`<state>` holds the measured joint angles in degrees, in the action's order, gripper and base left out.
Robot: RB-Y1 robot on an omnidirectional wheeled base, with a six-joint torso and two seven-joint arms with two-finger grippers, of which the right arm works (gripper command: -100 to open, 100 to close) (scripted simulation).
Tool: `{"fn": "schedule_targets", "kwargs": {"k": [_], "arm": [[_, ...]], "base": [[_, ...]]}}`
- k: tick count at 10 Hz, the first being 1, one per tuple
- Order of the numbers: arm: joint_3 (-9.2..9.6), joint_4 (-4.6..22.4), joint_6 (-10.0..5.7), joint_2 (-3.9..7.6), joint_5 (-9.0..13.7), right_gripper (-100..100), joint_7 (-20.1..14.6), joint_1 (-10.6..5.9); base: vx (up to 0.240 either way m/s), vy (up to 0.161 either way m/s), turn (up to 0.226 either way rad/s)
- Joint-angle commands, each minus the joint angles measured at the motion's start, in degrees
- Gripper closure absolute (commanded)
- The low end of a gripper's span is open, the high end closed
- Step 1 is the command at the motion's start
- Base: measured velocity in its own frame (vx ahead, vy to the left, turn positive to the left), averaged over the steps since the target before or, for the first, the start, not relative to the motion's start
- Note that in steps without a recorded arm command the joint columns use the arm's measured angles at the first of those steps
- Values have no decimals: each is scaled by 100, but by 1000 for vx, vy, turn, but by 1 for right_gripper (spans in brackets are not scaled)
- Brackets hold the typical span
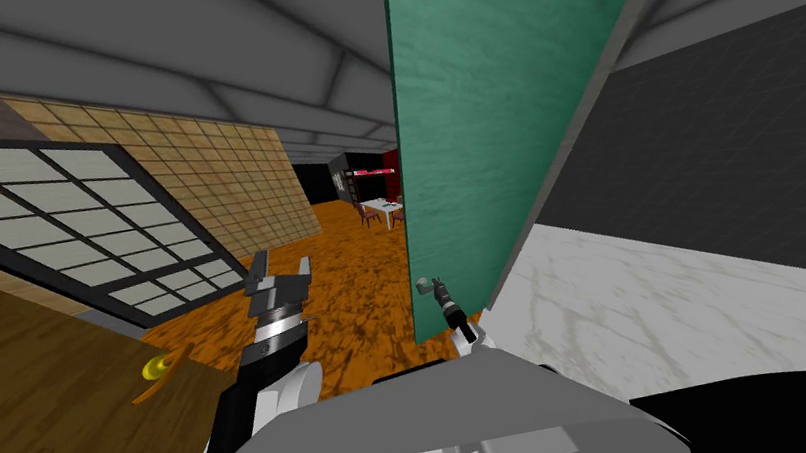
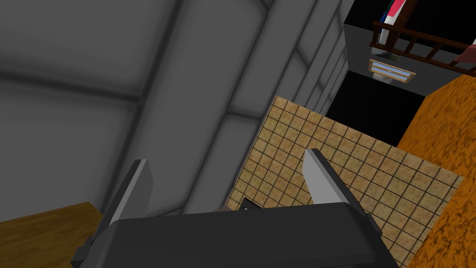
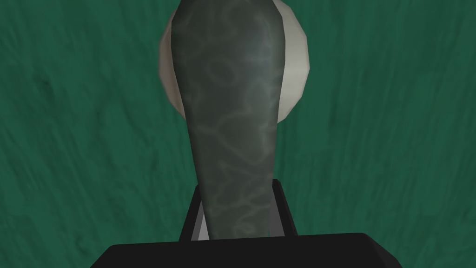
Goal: Push the door open
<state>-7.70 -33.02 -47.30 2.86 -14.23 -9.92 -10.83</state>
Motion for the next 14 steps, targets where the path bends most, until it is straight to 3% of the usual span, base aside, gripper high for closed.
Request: {"fn": "schedule_targets", "kwargs": {"k": [1, 4, 6, 14], "arm": [[-48, -72, 36, -73, 50, 100, 46, -4], [-155, -73, 60, -146, 140, 100, 118, -1], [-288, -68, 61, 14, 211, 100, 152, 14], [-597, -70, 77, 176, 423, 100, 295, 31]], "base": [[149, 102, -45], [145, 104, -47], [93, 28, -41], [163, 63, -32]]}}
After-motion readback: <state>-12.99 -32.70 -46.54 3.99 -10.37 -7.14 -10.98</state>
